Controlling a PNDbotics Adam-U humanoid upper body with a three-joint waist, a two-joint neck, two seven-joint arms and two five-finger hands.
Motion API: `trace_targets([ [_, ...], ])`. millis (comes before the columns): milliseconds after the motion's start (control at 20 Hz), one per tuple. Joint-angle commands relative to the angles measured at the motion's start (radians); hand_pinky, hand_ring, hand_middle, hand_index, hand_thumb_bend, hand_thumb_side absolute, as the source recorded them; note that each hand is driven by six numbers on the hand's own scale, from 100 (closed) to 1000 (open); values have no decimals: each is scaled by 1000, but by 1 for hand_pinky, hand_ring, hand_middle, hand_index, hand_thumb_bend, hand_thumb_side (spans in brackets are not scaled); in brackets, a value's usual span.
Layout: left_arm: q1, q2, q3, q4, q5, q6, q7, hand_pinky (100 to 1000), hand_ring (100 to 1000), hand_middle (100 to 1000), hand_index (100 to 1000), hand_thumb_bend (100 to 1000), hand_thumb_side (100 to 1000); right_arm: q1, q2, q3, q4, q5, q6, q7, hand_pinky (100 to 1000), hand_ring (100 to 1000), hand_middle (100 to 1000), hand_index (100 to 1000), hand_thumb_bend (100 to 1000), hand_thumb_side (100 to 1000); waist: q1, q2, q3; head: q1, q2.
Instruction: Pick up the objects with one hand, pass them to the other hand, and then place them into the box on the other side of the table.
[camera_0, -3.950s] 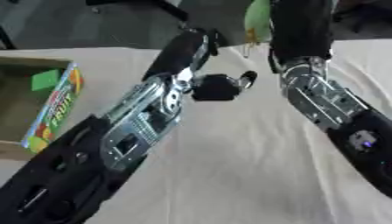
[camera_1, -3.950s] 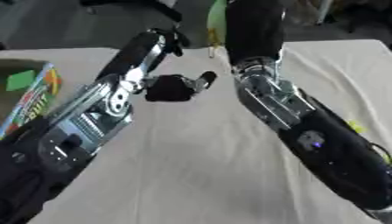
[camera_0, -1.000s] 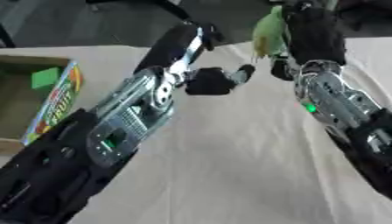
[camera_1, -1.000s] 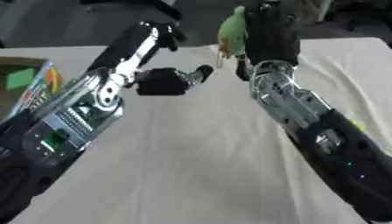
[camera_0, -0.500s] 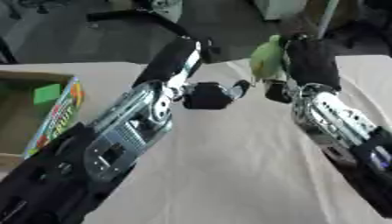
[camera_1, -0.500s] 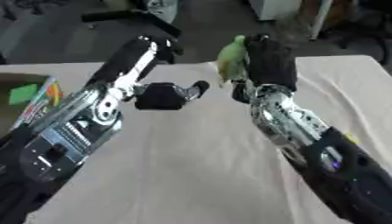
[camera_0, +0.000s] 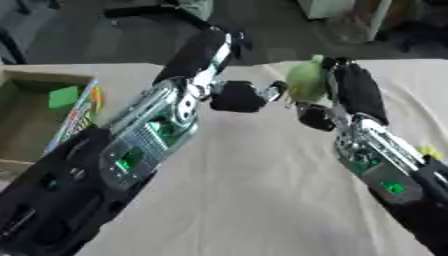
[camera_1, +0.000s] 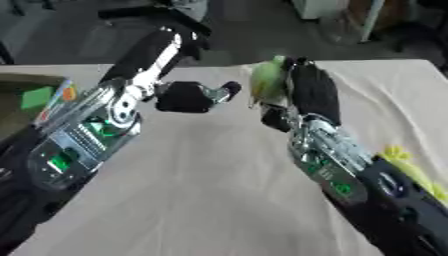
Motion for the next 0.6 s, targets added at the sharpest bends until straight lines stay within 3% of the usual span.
trace_targets([
  [50, -14, 12, 4, -3, -2, 0, -7, 852, 778, 626, 787, 530, 445, 7, -13, 83, -21, -301, 93, -447, 690, 456, 388, 506, 100, 101, -6, -27, 5, 2, 25],
  [100, -12, 11, 3, -2, -3, 0, -8, 852, 778, 626, 787, 530, 445, 9, -16, 108, -21, -384, 93, -525, 690, 456, 388, 506, 100, 101, -8, -27, 5, 1, 34],
  [200, -4, 8, 3, -1, -2, 2, -10, 853, 777, 624, 787, 511, 459, 10, -15, 126, -21, -464, 93, -582, 691, 457, 389, 505, 100, 100, -14, -30, 2, 2, 56],
  [600, 4, -4, -18, -18, 12, 16, -40, 855, 779, 625, 787, 492, 504, 1, -13, 128, -21, -463, 93, -600, 690, 455, 388, 505, 100, 100, -16, -25, 4, 0, 69],
])
